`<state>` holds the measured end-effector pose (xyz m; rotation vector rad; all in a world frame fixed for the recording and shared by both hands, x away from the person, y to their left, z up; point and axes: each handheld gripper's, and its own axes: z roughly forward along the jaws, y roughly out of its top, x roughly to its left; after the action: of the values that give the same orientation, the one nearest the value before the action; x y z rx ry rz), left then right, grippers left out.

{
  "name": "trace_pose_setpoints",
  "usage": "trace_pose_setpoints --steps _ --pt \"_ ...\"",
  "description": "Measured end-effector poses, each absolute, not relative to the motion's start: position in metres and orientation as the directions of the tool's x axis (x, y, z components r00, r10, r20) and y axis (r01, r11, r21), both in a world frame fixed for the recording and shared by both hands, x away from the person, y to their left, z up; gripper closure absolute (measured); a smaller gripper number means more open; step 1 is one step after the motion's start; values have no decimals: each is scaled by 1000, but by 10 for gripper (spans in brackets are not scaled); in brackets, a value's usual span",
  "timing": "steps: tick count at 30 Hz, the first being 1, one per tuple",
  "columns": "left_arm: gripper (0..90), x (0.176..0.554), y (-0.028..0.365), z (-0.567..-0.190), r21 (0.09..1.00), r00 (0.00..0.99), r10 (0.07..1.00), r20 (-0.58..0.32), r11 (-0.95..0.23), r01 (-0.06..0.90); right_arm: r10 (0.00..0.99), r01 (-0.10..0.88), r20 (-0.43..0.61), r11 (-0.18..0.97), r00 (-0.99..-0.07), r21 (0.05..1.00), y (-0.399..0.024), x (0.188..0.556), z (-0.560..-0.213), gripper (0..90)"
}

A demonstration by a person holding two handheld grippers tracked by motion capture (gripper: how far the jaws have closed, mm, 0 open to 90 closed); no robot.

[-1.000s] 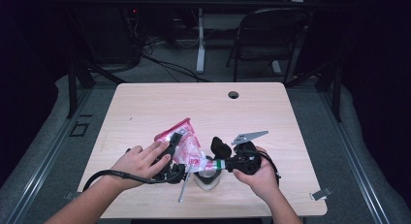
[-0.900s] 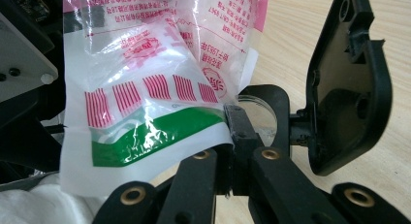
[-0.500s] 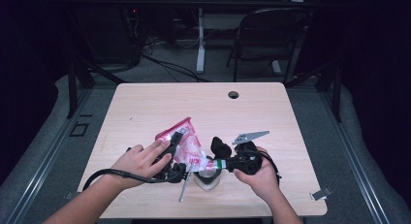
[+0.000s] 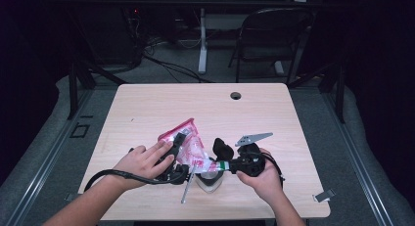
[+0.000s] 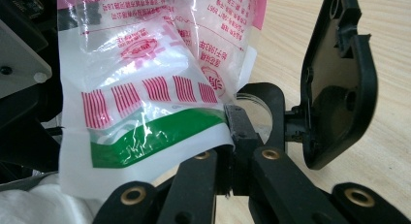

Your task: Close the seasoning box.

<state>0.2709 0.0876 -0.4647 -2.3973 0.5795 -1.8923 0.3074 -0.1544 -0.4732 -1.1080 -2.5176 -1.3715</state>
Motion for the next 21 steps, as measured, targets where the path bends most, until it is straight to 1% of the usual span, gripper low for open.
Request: trace_pose_setpoints --steps 21 --pt "692 268 86 -462 -268 161 -318 934 -924 -272 563 619 373 341 -737 708 -156 307 -473 900"
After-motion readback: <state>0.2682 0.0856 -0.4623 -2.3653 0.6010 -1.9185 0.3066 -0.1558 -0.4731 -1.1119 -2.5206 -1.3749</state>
